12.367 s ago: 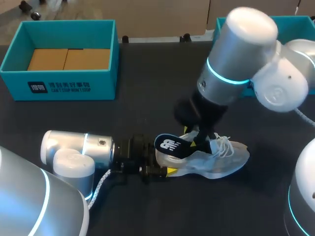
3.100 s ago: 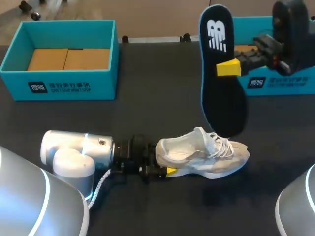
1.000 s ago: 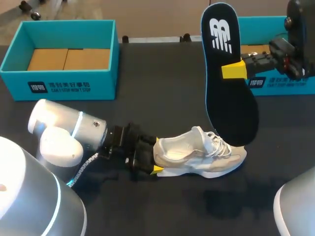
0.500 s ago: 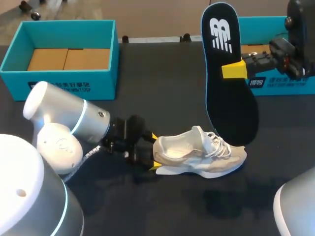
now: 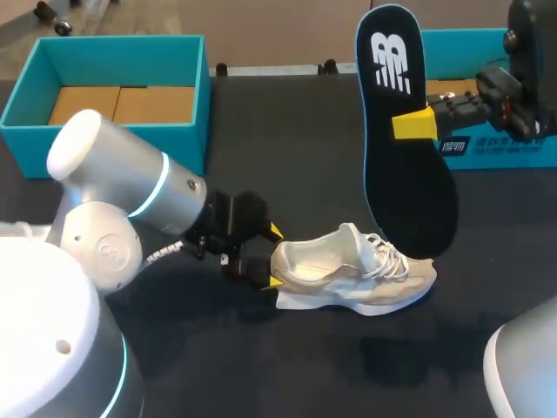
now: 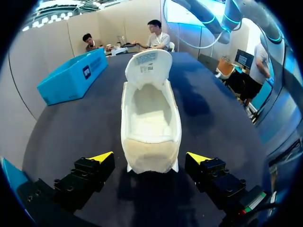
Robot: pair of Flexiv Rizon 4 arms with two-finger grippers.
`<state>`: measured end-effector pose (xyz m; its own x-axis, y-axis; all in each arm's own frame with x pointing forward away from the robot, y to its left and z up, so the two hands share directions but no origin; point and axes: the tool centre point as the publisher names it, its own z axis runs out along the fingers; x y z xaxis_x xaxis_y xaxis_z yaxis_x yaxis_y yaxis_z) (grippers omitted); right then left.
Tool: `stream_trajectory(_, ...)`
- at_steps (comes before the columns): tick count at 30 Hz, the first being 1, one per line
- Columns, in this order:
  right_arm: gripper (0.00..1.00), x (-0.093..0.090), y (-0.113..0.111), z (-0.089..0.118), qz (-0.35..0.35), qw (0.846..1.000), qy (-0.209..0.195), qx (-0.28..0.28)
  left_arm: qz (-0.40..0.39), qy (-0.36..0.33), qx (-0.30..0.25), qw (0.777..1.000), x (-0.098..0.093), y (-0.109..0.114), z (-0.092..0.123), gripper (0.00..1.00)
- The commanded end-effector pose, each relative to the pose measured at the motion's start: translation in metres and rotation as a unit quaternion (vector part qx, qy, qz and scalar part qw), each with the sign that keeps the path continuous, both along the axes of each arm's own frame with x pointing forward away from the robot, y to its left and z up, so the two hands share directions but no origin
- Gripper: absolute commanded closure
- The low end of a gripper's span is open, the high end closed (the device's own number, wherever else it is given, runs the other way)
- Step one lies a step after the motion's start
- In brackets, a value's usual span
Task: Take the shoe out of the shoebox, open the shoe tongue, remove and reinsert the insole, then place the shoe into the shoebox
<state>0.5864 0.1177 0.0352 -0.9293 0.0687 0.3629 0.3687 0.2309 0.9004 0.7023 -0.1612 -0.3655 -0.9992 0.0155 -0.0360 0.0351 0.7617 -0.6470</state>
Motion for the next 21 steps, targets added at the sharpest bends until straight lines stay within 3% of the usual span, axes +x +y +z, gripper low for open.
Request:
stream_trajectory(1,1.0,0.004,0.003,0.001,0.002,1.0,0.001,-0.002,0.009,-0.006,0.119,0.993,-0.003,-0.007,0.004,0.0)
stream_trajectory(9,1.0,0.004,0.003,0.001,0.002,1.0,0.001,-0.002,0.009,-0.006,0.119,0.993,-0.003,-0.007,0.004,0.0)
stream_trajectory(10,1.0,0.004,0.003,0.001,0.002,1.0,0.001,-0.002,0.018,-0.045,0.154,0.987,-0.005,-0.012,0.003,0.0)
stream_trajectory(13,1.0,0.004,0.003,0.001,0.002,1.0,0.001,-0.002,-0.006,-0.078,0.177,0.981,-0.009,-0.018,0.004,0.0)
stream_trajectory(21,1.0,0.004,0.003,0.001,0.002,1.0,0.001,-0.002,-0.031,-0.09,0.241,0.966,-0.003,-0.025,0.006,0.0)
